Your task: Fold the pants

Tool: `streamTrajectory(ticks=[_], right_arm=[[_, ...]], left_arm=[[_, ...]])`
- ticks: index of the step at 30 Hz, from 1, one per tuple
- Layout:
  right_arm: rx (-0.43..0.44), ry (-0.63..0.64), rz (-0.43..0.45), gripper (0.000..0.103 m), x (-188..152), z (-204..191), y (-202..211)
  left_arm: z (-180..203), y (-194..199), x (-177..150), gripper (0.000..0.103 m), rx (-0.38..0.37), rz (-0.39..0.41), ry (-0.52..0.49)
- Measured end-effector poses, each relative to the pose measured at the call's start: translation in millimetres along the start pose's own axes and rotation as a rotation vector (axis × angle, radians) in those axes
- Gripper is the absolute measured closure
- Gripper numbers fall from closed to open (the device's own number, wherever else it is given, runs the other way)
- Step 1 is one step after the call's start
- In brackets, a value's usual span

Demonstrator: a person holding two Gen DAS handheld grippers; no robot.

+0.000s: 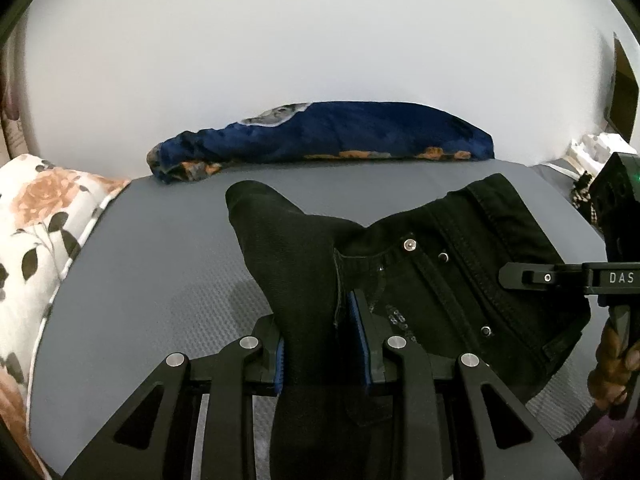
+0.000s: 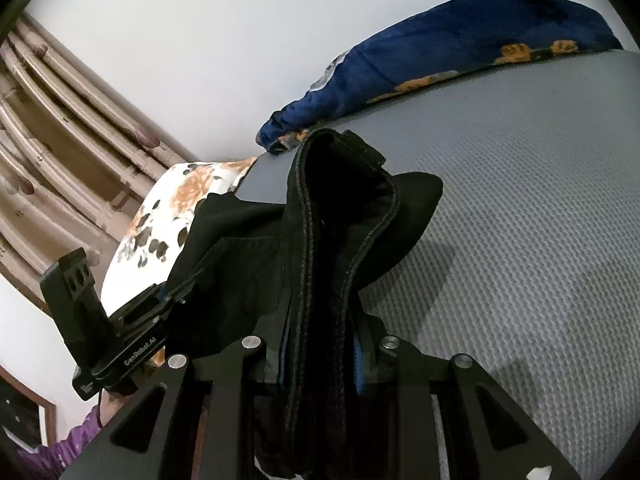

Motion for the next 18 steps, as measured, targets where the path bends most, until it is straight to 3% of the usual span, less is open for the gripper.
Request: streamTrajectory(ticks=[18], right_arm=[[0.034, 0.007, -0.022, 0.081, 62, -11, -59]], left_arm=[[-66, -35, 50, 0.075, 0.045, 0.016, 0.053]])
Point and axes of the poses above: each gripper's, at about its wrist camera, not at the fingertips, and y roughly against the way its jaws point, z to its right, x to its top, the point moved 5 cm from there along -y, roughly the way its jaws point, and after that the axes turned 5 degrees about -z, right-handed, at the moved point
